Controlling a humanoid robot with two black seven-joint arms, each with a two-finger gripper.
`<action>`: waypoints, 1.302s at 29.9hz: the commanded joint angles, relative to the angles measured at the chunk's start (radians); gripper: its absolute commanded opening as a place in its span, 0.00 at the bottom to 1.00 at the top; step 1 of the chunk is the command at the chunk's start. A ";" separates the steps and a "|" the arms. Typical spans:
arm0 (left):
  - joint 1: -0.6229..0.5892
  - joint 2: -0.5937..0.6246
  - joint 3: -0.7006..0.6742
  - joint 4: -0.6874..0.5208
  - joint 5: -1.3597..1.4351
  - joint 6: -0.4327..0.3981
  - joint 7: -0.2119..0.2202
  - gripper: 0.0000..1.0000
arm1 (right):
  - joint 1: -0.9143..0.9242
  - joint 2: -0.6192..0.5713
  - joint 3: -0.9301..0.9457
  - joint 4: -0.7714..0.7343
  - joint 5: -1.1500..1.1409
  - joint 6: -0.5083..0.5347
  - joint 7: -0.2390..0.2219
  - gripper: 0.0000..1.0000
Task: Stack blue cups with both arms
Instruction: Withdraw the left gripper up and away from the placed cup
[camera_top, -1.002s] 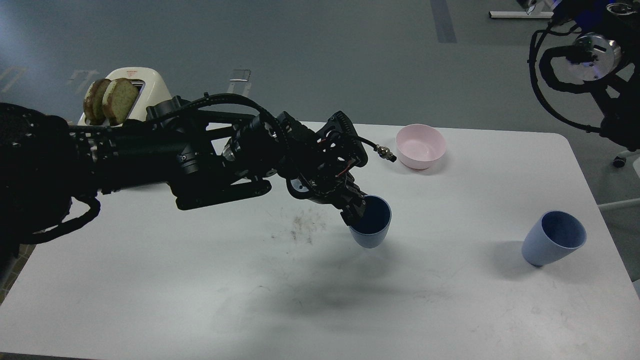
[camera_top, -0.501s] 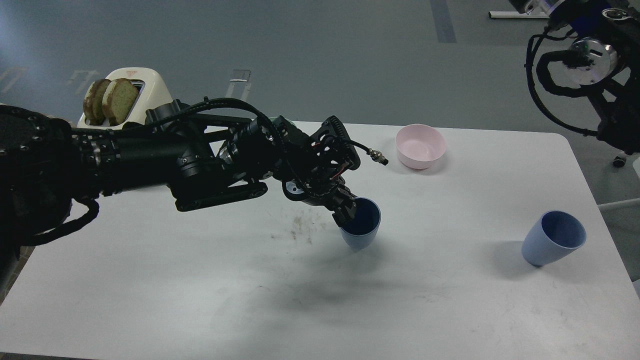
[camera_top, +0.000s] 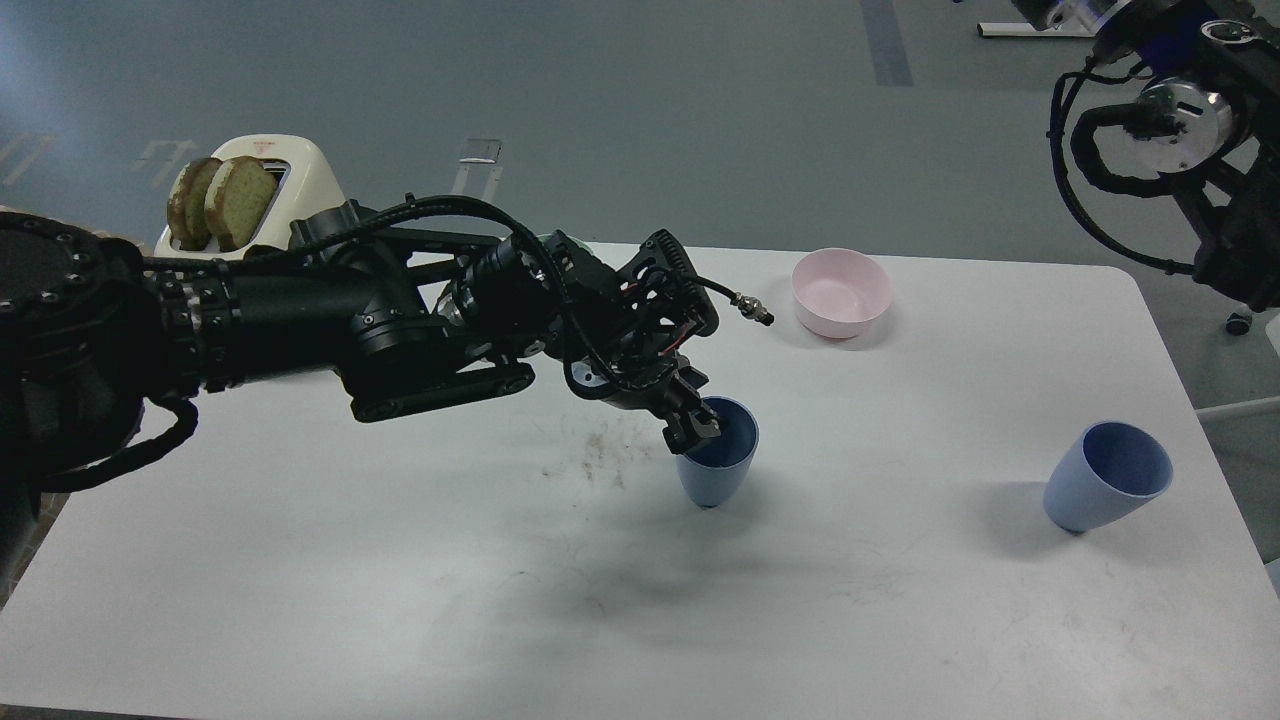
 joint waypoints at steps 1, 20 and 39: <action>-0.011 0.015 -0.008 -0.004 -0.035 0.000 -0.003 0.90 | 0.000 -0.004 -0.004 0.001 -0.002 0.000 0.000 1.00; 0.090 0.423 -0.451 -0.035 -0.749 0.000 0.011 0.96 | -0.040 -0.634 -0.173 0.493 -0.213 0.000 0.000 1.00; 0.360 0.389 -0.677 -0.038 -1.012 0.107 -0.006 0.98 | -0.235 -1.119 -0.250 0.815 -0.974 0.000 0.000 1.00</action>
